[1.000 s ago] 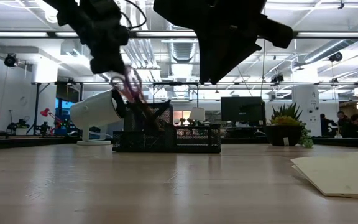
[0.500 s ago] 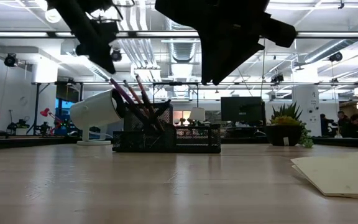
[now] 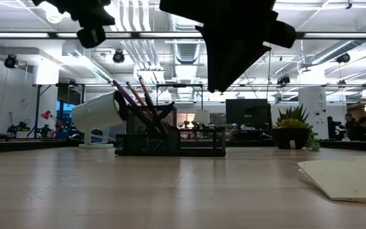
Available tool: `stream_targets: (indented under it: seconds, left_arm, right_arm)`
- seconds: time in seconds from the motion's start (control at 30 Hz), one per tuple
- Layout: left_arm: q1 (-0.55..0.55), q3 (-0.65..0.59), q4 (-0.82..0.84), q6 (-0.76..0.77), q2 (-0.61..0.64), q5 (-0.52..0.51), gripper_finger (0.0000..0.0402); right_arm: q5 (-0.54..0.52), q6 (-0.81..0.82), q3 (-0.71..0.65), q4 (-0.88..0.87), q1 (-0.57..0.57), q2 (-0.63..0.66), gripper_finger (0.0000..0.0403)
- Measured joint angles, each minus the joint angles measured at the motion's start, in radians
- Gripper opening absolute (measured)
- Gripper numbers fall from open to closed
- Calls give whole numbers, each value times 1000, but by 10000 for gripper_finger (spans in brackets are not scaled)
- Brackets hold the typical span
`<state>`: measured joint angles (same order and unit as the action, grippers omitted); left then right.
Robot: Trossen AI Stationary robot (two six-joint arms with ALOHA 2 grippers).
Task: Pick and place office supplies into organizer
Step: Put the yellow sticky note into the black desk organizer
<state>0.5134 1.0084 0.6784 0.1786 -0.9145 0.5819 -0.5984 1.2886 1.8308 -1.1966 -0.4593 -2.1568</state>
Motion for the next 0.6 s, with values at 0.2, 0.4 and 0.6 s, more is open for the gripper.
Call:
stream_targets:
  seconds: [0.2,0.4,0.6]
  left_arm:
    - [-2,11,-20,74,82,-19,11]
    - [-3,12,-25,119,185,-19,11]
    - [-4,10,-20,162,270,-18,11]
  right_arm:
    - [61,-300,4,77,52,121,62]
    - [87,-465,-106,135,105,356,33]
    - [201,-425,-358,332,124,666,10]
